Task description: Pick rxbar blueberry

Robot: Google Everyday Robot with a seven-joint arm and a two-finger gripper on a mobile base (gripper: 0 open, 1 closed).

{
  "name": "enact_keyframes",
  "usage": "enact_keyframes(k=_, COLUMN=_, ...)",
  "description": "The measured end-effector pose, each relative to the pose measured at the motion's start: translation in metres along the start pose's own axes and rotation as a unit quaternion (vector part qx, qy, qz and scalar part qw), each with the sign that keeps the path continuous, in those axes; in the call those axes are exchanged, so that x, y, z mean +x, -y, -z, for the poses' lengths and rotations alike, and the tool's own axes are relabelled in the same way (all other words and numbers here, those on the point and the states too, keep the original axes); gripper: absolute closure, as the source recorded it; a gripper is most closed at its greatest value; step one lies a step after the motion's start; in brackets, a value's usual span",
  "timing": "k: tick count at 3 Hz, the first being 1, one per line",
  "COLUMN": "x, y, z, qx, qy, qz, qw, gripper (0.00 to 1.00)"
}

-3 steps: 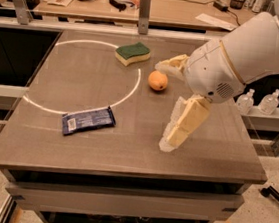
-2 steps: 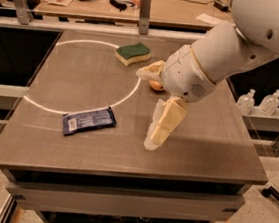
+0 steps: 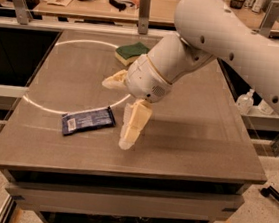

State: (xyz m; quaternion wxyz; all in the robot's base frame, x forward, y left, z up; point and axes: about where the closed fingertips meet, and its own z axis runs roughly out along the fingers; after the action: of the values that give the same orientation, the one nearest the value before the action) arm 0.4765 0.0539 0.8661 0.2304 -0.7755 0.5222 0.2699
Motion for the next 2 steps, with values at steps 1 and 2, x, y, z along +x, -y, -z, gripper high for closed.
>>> enact_keyframes(k=1, x=-0.004, y=0.007, z=-0.021, qx=-0.007, qy=-0.007, qz=0.002, qw=1.0000, gripper=0.00)
enact_keyframes(k=2, x=-0.008, y=0.013, z=-0.035, qx=-0.002, qy=-0.021, qz=-0.008, qw=0.9997, gripper=0.00)
